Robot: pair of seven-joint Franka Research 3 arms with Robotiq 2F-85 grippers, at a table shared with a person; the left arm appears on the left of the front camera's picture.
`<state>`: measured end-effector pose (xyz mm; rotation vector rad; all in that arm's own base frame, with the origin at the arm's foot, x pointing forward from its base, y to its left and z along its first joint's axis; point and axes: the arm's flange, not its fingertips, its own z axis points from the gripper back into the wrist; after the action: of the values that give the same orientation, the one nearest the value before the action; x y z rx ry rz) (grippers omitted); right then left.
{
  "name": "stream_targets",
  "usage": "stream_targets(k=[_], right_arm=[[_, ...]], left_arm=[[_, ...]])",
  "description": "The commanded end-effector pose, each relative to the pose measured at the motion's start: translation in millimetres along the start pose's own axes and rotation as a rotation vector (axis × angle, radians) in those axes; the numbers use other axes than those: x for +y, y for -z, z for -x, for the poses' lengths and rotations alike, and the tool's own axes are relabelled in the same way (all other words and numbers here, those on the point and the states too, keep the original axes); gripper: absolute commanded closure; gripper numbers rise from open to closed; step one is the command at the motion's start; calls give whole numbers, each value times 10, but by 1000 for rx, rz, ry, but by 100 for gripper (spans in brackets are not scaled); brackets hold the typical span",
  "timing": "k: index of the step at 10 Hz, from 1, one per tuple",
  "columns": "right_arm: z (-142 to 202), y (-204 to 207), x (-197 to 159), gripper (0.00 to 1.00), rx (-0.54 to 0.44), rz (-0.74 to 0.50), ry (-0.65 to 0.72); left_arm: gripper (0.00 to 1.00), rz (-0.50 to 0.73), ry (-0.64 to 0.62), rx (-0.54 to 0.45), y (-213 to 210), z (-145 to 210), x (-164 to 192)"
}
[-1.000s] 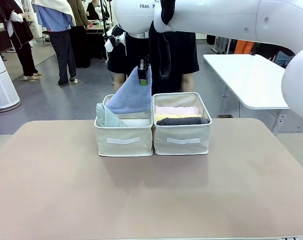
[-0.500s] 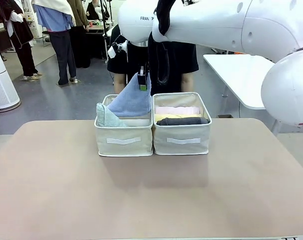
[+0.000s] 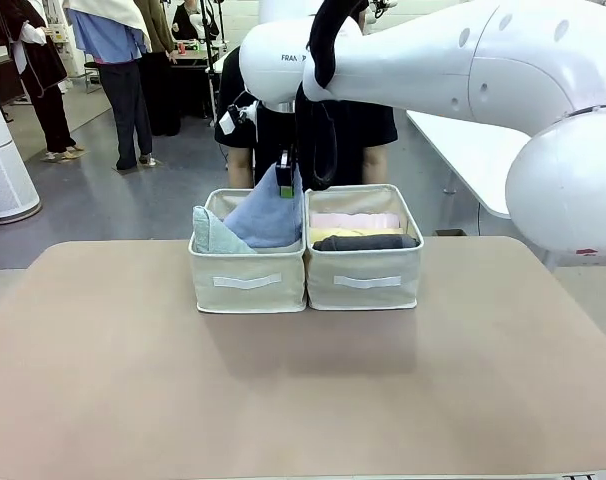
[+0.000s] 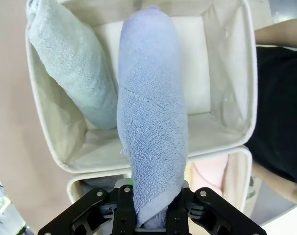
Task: Sort the towels based on their folding style.
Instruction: Pick up another triangle-folded towel from the table and place it in the left Fabric basket.
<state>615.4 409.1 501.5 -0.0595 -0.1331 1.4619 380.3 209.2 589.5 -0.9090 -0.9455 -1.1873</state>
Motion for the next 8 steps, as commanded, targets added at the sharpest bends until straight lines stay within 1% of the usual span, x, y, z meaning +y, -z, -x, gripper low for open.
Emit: stream_targets(k=[1,8], right_arm=[[-9,50,-115,81,8,-41,-12],[48,546,-153,81,37,-107,-28]], left_arm=[[0,2,21,-9,-1,14,-18],[0,2,21,-9,-1,14,-18]])
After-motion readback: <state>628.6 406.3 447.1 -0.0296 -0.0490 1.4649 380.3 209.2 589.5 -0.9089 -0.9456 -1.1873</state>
